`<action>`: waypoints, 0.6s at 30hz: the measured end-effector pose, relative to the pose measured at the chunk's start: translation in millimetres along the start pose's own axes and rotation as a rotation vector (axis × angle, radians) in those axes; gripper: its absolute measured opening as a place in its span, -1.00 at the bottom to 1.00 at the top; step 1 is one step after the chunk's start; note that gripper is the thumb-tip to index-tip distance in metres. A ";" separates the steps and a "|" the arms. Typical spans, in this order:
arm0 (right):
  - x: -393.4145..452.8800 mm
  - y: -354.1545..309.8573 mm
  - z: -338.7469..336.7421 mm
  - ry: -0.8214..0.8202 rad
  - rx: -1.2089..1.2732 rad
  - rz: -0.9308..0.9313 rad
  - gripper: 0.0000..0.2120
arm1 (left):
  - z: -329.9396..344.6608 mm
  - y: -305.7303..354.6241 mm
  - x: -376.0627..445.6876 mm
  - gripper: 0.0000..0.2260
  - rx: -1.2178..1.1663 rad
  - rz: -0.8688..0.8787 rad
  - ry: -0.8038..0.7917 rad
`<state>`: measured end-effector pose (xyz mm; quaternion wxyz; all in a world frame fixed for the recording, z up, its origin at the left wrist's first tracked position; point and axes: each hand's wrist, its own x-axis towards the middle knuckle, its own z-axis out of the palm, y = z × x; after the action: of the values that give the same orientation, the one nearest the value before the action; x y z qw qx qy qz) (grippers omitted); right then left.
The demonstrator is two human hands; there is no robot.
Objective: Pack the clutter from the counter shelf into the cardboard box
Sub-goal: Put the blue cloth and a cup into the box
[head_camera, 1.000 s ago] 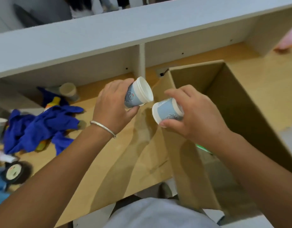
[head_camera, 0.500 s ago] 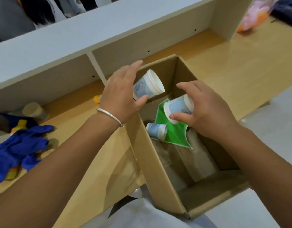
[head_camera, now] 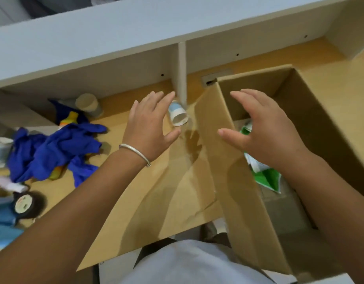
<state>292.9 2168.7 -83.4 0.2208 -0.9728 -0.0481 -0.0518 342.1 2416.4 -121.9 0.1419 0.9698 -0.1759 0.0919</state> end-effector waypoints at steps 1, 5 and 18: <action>5.3 -11.8 5.8 -0.009 -0.009 -0.008 -0.25 | -2.1 -15.3 -8.5 -0.30 0.003 -0.026 -0.010; 26.2 -59.3 36.0 -0.065 -0.015 -0.051 -0.24 | -9.9 -80.9 -49.0 -0.29 0.022 -0.144 -0.052; 107.8 -96.4 189.1 -0.207 -0.179 -0.001 -0.26 | 26.1 -231.0 -156.2 -0.24 0.020 -0.493 -0.258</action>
<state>403.5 2345.0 -198.9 0.1268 -0.9887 -0.0661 0.0446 286.3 2665.0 -238.3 0.1266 0.9884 0.0497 -0.0679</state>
